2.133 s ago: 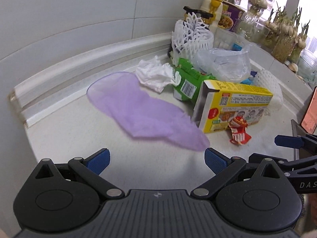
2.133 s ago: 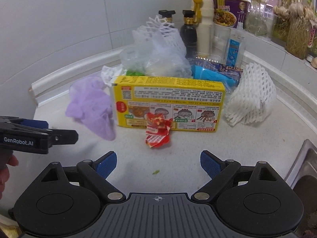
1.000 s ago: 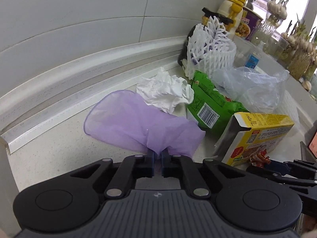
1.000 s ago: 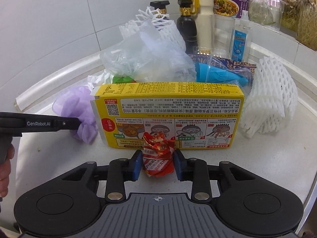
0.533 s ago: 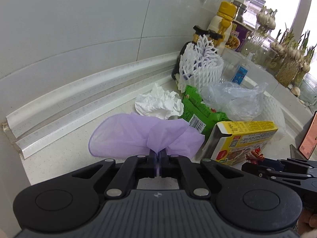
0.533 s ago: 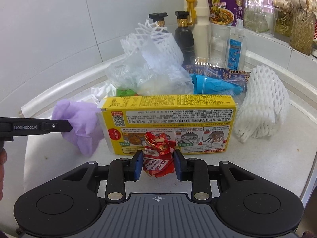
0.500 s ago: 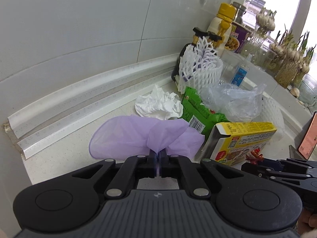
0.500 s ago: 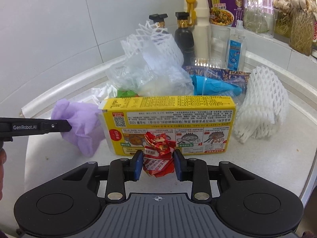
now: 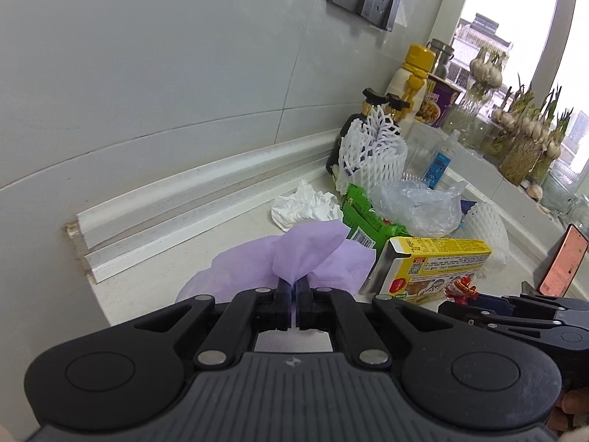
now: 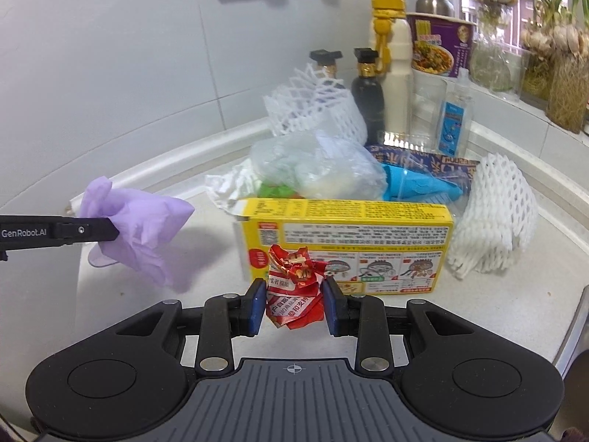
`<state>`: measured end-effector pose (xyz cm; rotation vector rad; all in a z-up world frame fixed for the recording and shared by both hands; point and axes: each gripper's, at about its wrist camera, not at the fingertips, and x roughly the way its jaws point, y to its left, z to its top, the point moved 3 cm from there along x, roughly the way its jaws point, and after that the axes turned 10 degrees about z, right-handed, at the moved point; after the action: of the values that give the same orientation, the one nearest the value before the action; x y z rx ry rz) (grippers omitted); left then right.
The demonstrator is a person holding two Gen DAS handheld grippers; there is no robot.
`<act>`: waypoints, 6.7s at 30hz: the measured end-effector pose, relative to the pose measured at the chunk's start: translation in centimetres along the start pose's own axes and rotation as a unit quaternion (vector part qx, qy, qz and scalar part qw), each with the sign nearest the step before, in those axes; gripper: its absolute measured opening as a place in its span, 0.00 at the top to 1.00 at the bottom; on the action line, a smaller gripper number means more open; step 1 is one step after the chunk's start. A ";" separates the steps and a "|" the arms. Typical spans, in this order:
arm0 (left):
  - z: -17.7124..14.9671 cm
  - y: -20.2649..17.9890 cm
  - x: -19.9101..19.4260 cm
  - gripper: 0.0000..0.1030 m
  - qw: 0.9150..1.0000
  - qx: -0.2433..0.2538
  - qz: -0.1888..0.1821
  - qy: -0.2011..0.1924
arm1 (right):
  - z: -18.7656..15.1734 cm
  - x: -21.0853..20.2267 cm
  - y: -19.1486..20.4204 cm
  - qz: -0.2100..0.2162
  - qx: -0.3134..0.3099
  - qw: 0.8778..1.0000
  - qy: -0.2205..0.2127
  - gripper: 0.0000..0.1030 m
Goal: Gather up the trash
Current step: 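Lift the purple glove and red wrapper and carry both over the white bin, then open both tools to drop the glove and wrapper into the bin, then move both open tools back toward the counter clutter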
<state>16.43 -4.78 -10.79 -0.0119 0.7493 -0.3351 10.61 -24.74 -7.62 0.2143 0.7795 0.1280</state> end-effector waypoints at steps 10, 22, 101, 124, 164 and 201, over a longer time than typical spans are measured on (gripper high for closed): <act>-1.5 2.1 -2.7 0.99 0.999 -0.031 0.021 -0.003 | -0.2 -0.6 2.7 0.019 -0.025 0.999 0.014 0.70; -3.8 6.4 -6.2 0.99 0.994 -0.088 0.062 -0.006 | -1.0 0.1 7.4 0.057 -0.071 0.995 0.043 0.70; -24.3 22.4 6.5 0.51 0.903 -0.285 0.149 0.283 | -15.5 20.7 28.0 0.143 -0.275 0.883 0.351 0.36; -22.7 22.5 3.0 0.35 0.910 -0.295 0.154 0.249 | -14.2 17.7 28.8 0.152 -0.300 0.887 0.317 0.29; -8.0 11.5 -4.8 0.01 0.978 -0.143 0.105 0.109 | -3.3 0.7 11.5 0.056 -0.217 0.964 0.146 0.13; 5.4 -14.6 3.8 0.04 0.982 0.177 -0.056 0.016 | 3.5 -3.6 -16.6 -0.076 0.122 0.990 0.003 0.13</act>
<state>18.33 -20.31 -7.41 0.2892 0.7130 -0.5745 11.14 -42.08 -6.76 0.3855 0.8144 -0.1130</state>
